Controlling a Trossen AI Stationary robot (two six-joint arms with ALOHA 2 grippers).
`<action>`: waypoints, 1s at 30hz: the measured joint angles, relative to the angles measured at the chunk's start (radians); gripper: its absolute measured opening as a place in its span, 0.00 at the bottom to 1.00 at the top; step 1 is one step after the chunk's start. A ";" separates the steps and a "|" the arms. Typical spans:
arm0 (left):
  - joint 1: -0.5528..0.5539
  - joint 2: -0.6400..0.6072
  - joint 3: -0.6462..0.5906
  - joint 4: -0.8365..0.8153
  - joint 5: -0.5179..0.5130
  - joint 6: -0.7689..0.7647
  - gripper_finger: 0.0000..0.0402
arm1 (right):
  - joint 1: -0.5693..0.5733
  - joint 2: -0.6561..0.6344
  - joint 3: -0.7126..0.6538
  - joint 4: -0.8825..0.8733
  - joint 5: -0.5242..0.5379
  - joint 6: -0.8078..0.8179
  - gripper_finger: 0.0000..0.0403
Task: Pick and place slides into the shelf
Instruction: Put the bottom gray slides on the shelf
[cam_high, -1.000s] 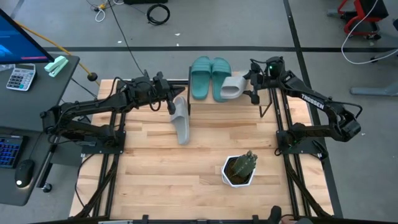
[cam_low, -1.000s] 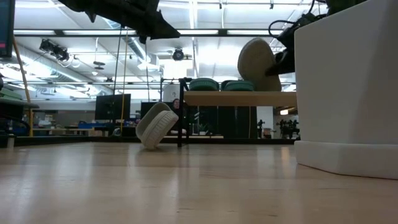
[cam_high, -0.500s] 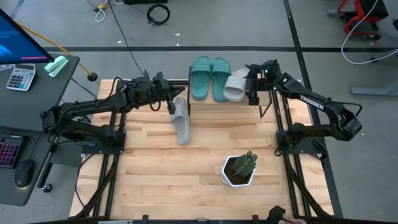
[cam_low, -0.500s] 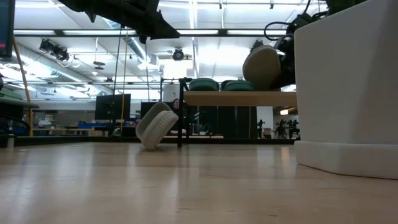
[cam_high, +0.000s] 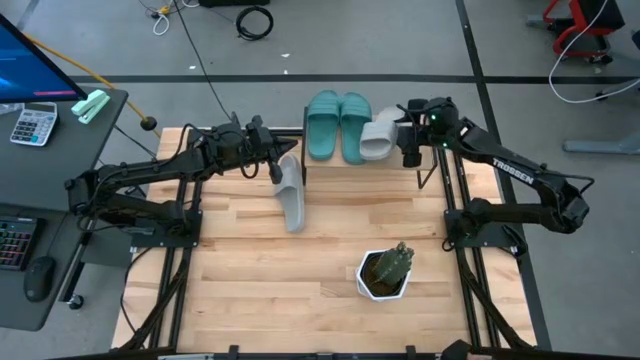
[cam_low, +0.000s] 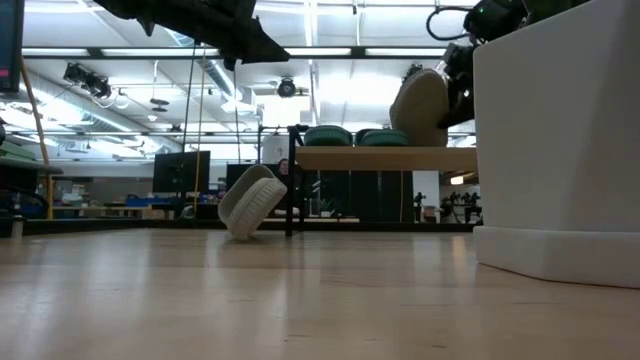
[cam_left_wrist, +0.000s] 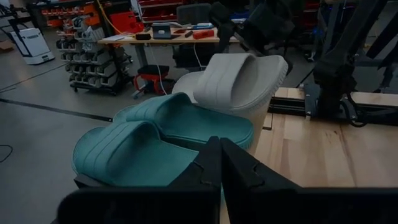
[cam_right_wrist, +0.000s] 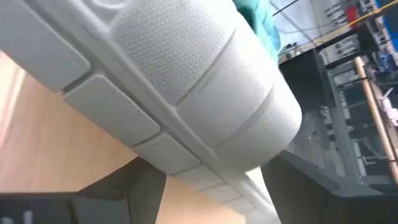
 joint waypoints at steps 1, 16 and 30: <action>0.000 0.000 0.000 0.000 0.000 0.001 0.01 | 0.000 -0.003 0.005 -0.022 0.003 0.000 0.64; 0.000 0.000 0.000 0.000 0.000 -0.002 0.02 | 0.000 -0.005 0.026 -0.184 0.131 -0.003 0.64; 0.000 0.000 0.000 0.000 0.000 -0.003 0.05 | 0.023 -0.005 0.026 -0.261 0.209 0.000 0.64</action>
